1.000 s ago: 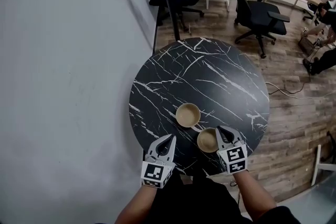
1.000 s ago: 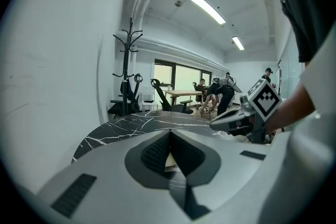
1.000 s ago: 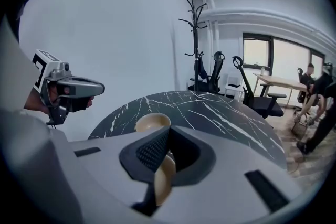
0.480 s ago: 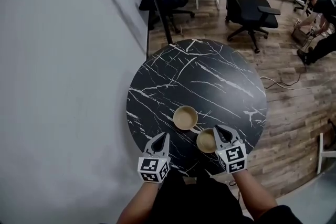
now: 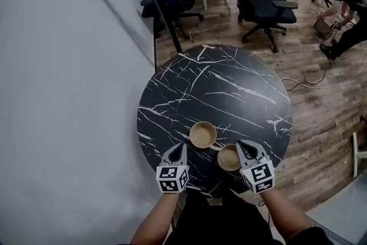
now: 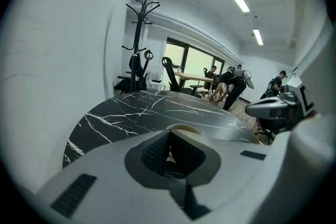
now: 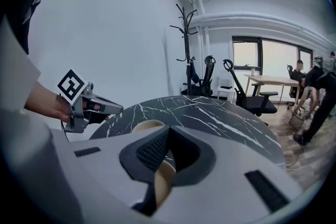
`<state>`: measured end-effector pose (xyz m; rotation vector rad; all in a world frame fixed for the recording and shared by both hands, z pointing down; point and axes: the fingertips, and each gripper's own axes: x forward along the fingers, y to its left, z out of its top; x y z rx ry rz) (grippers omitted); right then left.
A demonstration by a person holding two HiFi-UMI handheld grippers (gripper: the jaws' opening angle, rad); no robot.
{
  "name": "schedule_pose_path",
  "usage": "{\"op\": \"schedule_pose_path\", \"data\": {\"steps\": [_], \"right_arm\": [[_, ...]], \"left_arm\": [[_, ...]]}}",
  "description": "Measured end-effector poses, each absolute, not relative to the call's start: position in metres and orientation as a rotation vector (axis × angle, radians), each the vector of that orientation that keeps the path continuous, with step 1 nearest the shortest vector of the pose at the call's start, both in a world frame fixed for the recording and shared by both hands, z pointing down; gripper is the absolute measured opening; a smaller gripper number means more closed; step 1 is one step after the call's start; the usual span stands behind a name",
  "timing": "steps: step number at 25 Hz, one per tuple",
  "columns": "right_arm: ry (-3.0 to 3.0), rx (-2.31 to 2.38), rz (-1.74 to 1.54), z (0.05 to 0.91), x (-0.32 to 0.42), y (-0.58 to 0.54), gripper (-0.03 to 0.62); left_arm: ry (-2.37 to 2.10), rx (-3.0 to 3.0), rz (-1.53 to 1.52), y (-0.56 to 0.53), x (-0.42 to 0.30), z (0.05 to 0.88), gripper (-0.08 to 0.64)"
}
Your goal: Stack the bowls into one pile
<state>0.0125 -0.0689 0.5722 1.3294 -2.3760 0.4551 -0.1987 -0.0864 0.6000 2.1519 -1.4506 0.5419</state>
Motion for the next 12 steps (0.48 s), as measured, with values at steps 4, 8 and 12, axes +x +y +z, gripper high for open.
{"op": "schedule_pose_path", "data": {"steps": [4,8,12], "right_arm": [[-2.368,1.334,0.469,0.578,0.011,-0.065,0.009],[-2.368,1.345,0.471,0.579,0.010,-0.063,0.009],[-2.368,1.367,0.463,0.576,0.012,-0.064,0.009]], "left_arm": [[-1.480,2.185,0.567,-0.099,-0.196,0.605,0.012],[-1.480,2.173,0.622,-0.104,-0.196,0.616,0.055],[-1.424,2.151,0.682,-0.110,-0.193,0.635,0.126]]}}
